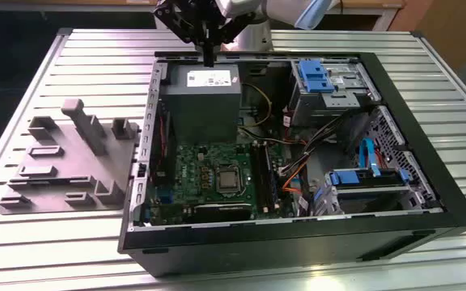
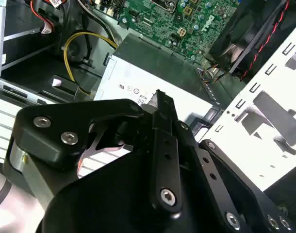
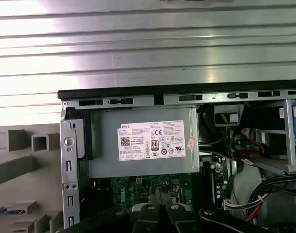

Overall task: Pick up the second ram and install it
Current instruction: 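Reach for the second ram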

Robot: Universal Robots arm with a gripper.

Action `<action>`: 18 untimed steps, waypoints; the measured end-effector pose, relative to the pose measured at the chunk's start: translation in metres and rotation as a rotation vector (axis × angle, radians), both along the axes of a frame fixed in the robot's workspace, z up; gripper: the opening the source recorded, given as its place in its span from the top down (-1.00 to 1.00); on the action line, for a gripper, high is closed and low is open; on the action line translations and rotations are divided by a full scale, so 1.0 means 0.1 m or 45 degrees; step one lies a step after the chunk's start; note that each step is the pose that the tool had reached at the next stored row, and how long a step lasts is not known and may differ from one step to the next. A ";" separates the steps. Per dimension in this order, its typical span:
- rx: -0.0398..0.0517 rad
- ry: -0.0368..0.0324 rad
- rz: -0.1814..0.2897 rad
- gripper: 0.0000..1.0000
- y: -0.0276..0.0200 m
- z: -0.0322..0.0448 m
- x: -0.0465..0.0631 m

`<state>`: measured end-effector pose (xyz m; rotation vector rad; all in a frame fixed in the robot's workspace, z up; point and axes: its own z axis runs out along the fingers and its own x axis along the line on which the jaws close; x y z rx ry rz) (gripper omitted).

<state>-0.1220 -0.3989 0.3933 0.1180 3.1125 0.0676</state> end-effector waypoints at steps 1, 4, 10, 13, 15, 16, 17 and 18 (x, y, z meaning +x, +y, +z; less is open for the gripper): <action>0.000 0.0000 0.000 0.80 0.000 0.000 0.00; 0.000 0.0000 0.000 0.80 0.000 0.000 0.00; 0.000 0.0000 0.000 0.80 0.000 0.000 0.00; 0.000 0.0000 0.000 0.80 0.000 0.000 -0.01; 0.000 0.0000 0.000 0.80 0.000 -0.001 -0.03; 0.001 0.0000 0.000 0.80 0.000 -0.001 -0.04; 0.001 -0.0001 0.000 0.80 0.000 -0.002 -0.06; 0.001 -0.0002 0.000 0.80 0.000 -0.002 -0.08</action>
